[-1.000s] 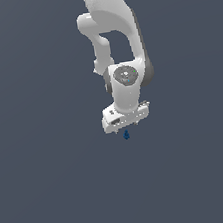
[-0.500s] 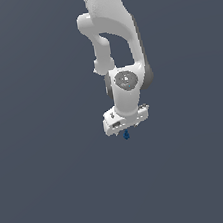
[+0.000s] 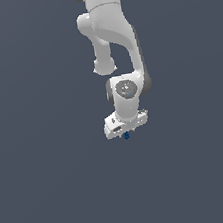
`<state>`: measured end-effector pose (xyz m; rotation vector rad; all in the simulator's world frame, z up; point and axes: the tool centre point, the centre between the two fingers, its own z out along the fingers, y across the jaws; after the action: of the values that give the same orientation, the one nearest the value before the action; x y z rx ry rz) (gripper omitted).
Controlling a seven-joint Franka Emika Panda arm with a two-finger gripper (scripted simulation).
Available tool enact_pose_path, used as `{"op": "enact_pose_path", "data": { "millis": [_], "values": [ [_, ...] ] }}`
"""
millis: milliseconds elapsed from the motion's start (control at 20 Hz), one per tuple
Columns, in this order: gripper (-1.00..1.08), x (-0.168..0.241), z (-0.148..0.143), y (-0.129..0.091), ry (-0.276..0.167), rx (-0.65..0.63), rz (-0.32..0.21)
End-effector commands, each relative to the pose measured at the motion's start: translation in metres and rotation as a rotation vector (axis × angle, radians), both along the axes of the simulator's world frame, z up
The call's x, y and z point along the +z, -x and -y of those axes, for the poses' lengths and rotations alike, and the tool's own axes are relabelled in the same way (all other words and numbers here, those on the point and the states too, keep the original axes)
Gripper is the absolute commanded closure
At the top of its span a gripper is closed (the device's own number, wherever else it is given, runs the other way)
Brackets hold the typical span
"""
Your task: Pick up the object and move it to a goal position.
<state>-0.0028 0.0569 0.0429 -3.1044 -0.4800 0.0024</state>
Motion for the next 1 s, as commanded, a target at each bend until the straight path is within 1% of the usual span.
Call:
{"op": "enact_pose_path", "data": {
  "millis": [0,600,950],
  "values": [
    [1.08,0.000,0.000,-0.001,0.000,0.000,0.001],
    [1.08,0.000,-0.001,-0.002,0.000,0.000,0.001],
    [1.08,0.004,-0.013,-0.016,0.000,0.000,0.001]
  ]
}}
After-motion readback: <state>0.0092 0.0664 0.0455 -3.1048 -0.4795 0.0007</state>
